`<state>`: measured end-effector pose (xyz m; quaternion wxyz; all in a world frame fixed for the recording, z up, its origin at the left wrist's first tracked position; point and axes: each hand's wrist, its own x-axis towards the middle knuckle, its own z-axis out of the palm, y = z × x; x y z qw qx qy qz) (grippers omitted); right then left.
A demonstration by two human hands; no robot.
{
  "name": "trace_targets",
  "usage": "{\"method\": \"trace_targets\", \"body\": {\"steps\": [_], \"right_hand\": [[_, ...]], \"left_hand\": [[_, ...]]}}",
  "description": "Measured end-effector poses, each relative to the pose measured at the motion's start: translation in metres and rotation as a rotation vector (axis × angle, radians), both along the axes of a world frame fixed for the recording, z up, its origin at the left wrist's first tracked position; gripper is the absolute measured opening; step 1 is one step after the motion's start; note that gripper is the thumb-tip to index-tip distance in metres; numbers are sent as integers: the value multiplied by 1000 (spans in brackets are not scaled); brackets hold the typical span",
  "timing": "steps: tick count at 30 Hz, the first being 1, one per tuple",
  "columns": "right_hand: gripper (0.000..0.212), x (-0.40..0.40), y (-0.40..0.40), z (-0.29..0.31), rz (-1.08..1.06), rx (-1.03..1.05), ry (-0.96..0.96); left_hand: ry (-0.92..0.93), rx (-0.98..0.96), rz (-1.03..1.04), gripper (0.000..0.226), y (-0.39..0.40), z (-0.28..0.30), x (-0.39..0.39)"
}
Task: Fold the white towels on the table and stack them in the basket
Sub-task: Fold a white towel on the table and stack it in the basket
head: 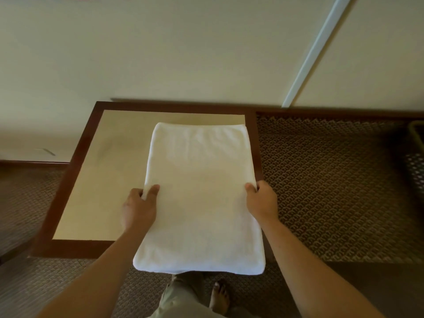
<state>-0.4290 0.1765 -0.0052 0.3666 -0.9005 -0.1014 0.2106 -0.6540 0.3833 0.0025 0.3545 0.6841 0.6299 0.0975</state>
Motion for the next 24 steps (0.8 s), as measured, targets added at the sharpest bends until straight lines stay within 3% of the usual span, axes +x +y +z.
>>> {"method": "trace_targets", "body": {"steps": [3, 7, 13, 16, 19, 21, 24], "right_hand": [[27, -2, 5, -5, -21, -33, -51], [36, 0, 19, -9, -84, -56, -142], [34, -7, 16, -23, -85, -152, -326], [38, -4, 23, -24, -71, -155, -332], [39, 7, 32, -21, -41, -141, -333], [34, 14, 35, -23, -42, -155, -318], [31, 13, 36, -25, -47, -206, -308]], "left_hand": [[47, -31, -5, 64, 8, 5, 7], [-22, -138, 32, 64, 37, 12, 32], [236, 196, -146, 61, 31, -4, 10], [124, 188, -136, 59, 37, -3, 20], [-101, 14, 80, 62, 58, 1, 37], [-75, 32, 111, 66, 67, -2, 37], [55, 134, -14, 65, 63, -5, 33]]}}
